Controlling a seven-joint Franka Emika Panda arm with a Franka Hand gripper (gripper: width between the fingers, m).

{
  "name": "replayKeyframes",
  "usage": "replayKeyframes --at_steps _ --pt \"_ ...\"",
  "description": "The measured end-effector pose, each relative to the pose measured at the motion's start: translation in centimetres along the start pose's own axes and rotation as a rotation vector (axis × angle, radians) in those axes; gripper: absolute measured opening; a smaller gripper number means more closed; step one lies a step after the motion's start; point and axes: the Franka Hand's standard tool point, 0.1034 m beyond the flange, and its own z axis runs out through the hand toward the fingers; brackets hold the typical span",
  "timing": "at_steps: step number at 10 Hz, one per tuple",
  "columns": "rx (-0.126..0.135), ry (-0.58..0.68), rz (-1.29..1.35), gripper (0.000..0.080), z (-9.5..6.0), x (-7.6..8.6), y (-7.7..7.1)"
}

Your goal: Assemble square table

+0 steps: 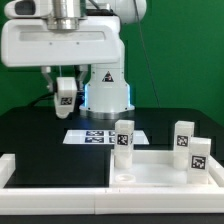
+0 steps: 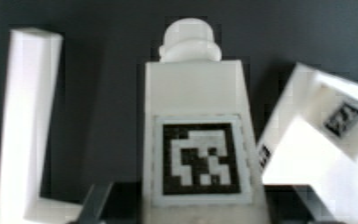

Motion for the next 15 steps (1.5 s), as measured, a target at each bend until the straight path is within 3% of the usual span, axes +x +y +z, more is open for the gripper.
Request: replayKeyframes --at_steps 2,4,5,6,8,11,12,14,15 --pt "-0.037 0.143 0.069 0.0291 -0.4 3.9 -1.4" --pt "-0.066 0.247 0.119 0.0291 -0.9 6.5 -3.1" --pt "-0.102 0.296 0.096 0.0291 -1.3 7.1 -3.0" --pt "-0.142 0.326 0.080 0.0291 -1.2 6.4 -2.0" --pt "-0.284 0.447 0.052 0.0291 -2.0 5.4 0.4" --pt "-0.281 0.448 0.065 0.0291 -0.7 4.7 -0.1" --pt "-0.251 0.450 0.094 0.0291 0.0 5.4 -1.2" --pt "-0.189 0.495 0.144 0.0291 0.0 9.0 -4.1" --pt "-0.127 0.515 0.226 0.0291 -0.6 11.1 -5.8"
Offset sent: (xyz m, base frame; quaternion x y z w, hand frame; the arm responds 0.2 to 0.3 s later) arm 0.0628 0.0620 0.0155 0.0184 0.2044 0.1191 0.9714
